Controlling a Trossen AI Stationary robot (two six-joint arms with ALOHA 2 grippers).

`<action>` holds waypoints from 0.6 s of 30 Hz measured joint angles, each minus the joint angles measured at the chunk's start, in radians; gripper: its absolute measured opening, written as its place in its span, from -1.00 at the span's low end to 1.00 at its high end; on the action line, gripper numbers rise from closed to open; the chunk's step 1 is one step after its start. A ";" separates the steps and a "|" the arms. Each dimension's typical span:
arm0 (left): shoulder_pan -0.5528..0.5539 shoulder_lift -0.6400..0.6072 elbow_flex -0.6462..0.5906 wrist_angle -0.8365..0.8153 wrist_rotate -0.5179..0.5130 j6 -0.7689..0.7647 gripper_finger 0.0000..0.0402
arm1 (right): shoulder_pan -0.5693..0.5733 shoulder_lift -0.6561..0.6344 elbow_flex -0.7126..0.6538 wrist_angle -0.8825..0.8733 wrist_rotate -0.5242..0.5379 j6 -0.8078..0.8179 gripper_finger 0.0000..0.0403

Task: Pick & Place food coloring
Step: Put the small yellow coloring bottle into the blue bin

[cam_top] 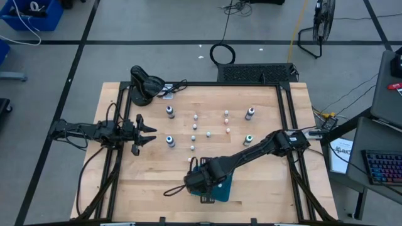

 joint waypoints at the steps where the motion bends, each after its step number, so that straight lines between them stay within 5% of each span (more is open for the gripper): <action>1: 0.000 0.000 0.000 0.000 0.000 0.000 -0.24 | -0.005 -0.008 0.000 -0.018 0.026 -0.001 -0.33; 12: 0.000 0.000 0.000 0.000 0.000 0.000 -0.24 | -0.072 -0.086 0.000 -0.378 0.259 0.033 -0.34; 18: 0.000 0.000 0.000 0.000 0.000 0.000 -0.24 | -0.154 -0.122 -0.068 -0.391 0.365 0.034 -0.19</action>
